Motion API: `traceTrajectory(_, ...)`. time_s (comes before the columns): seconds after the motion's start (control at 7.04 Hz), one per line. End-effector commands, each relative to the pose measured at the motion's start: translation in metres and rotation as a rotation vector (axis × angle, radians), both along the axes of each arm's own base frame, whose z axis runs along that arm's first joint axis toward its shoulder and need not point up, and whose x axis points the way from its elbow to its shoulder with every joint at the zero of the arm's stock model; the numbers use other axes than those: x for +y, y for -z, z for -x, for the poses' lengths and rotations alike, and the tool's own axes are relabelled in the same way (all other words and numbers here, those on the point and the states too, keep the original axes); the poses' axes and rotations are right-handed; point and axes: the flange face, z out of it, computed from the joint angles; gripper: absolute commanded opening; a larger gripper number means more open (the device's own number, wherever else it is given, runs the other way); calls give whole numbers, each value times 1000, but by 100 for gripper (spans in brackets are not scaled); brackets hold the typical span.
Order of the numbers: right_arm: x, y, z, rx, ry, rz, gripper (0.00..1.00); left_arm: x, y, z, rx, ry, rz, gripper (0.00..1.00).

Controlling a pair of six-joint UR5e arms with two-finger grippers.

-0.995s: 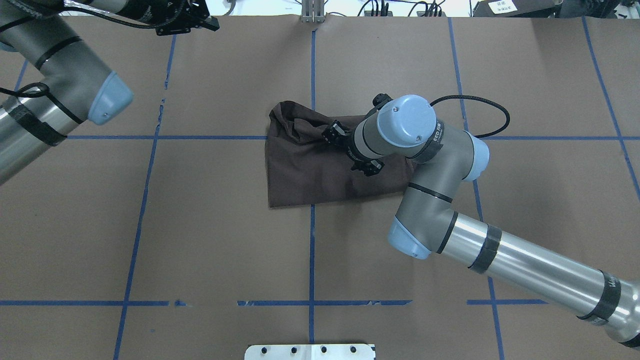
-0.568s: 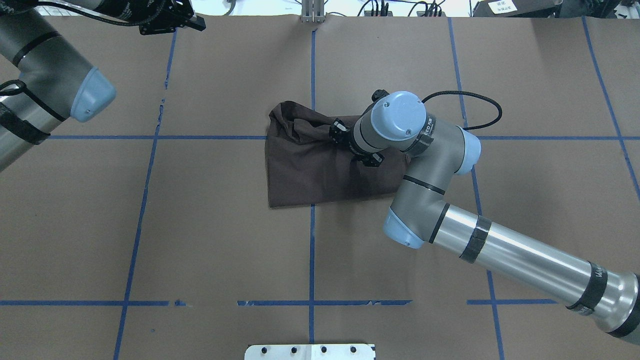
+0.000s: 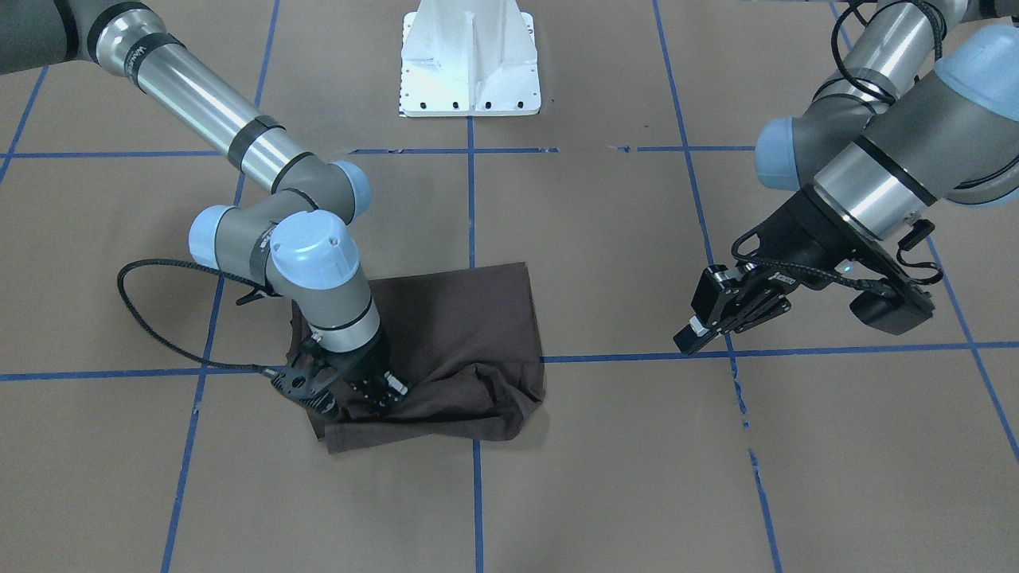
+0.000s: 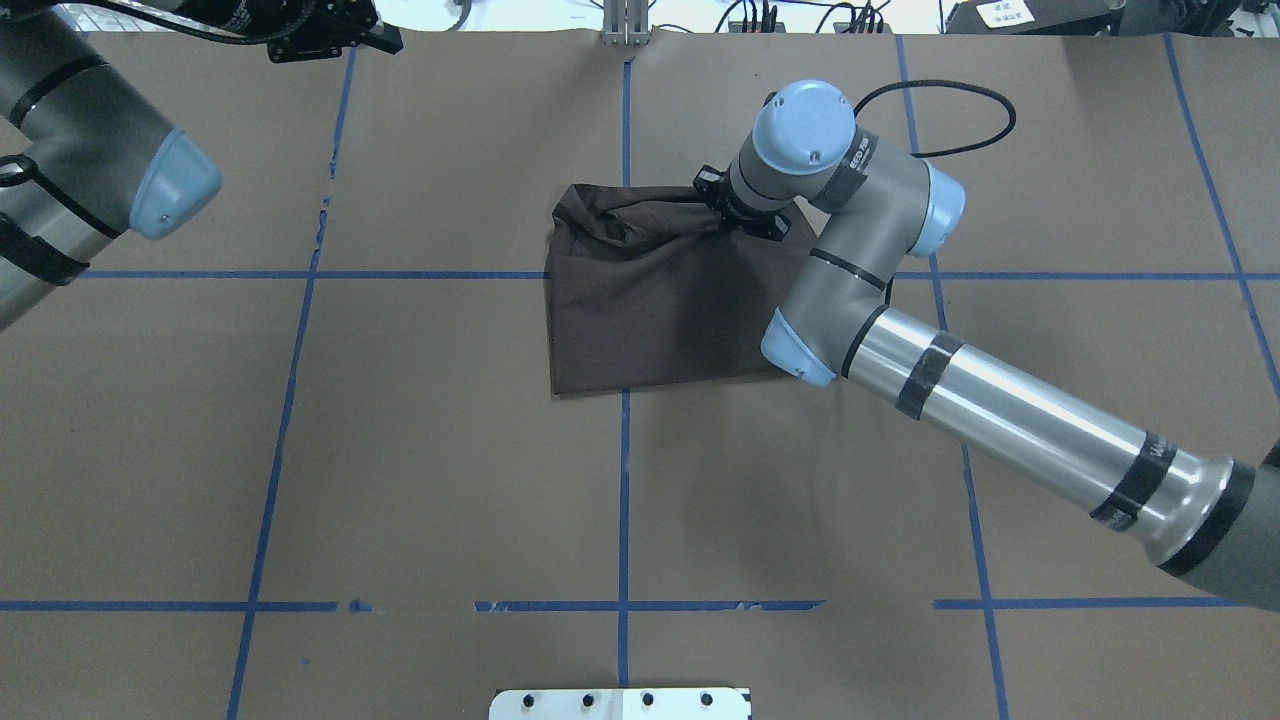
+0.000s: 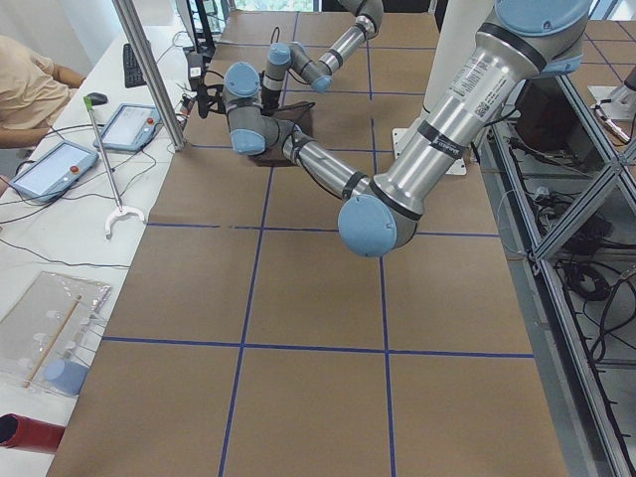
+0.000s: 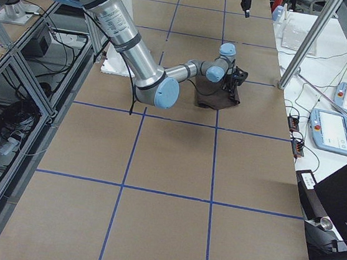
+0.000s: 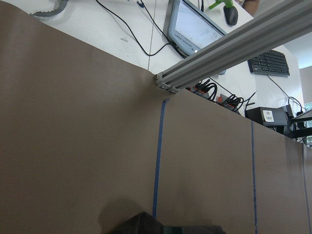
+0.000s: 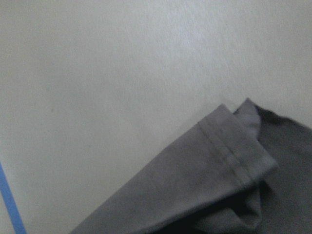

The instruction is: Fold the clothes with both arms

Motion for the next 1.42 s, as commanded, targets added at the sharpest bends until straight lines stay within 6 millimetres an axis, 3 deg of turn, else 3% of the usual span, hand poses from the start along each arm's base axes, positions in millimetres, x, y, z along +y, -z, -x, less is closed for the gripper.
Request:
traceTrajectory(0.0, -43, -3, -33, 44, 11, -36, 0, 8, 2, 5, -12, -2, 23, 0)
traceTrajectory(0.14, -50, 10, -44, 12, 21, -27, 0, 8, 2, 6, -12, -2, 23, 0)
traceTrajectory(0.43, -65, 22, -91, -72, 50, 3, 0, 8, -5, 7, -18, 1, 32, 0)
traceTrajectory(0.57, -74, 17, -112, -72, 62, -9, 0, 10, -21, 8, -28, -1, 49, 0)
traceTrajectory(0.71, -73, -6, -118, -52, 75, -4, 0, 14, -17, 10, -23, 2, 40, 0)
traceTrajectory(0.85, -71, -13, -113, -40, 76, 6, 7, 25, -11, 16, -19, 4, 35, 0)
traceTrajectory(1.14, -75, -26, -109, -18, 69, 24, 100, 37, -3, 23, -24, 13, 39, 0)
traceTrajectory(1.28, -76, -26, -111, -18, 68, 24, 100, 38, -1, 24, -22, 13, 37, 0)
